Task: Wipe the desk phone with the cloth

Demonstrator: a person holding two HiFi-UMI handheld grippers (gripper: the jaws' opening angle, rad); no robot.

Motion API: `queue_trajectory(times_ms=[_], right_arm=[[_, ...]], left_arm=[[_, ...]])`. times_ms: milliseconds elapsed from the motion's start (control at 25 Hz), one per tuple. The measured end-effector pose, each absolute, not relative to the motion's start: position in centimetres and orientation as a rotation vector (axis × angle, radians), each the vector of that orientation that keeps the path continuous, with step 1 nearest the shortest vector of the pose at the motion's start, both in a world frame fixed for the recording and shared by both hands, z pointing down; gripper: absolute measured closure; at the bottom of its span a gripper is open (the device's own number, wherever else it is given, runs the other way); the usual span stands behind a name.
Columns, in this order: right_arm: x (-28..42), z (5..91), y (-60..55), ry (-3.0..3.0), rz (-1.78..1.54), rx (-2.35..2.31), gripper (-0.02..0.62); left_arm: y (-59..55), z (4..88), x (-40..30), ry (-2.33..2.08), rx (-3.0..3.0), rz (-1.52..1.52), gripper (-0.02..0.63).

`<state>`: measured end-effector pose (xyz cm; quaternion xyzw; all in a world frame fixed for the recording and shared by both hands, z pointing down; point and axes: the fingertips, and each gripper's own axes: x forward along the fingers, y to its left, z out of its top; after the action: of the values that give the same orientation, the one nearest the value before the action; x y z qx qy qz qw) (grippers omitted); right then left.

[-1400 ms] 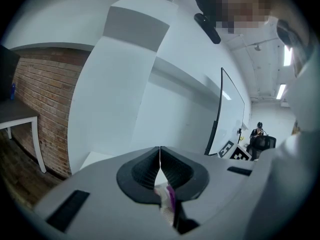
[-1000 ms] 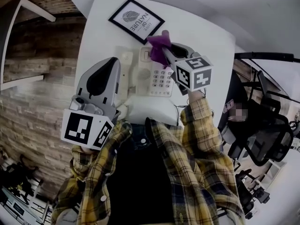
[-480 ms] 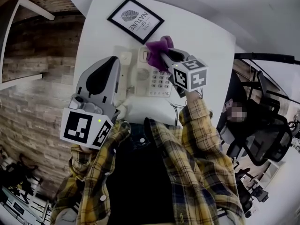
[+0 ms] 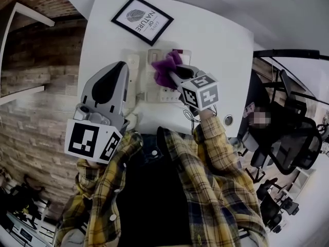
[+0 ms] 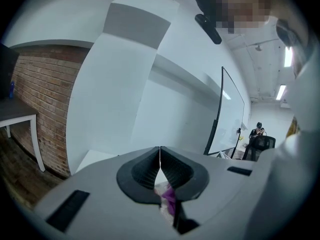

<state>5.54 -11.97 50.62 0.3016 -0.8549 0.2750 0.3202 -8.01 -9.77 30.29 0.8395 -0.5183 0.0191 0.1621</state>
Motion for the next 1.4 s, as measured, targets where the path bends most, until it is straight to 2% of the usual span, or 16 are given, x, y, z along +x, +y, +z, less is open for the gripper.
queue_trajectory(times_ms=[1400], right_arm=[[7.3, 54.3, 0.3, -2.141, 0.949, 0.709, 0.532]], left_arm=[[-9.0, 30.5, -6.1, -1.369, 2.466, 0.083, 0.591]])
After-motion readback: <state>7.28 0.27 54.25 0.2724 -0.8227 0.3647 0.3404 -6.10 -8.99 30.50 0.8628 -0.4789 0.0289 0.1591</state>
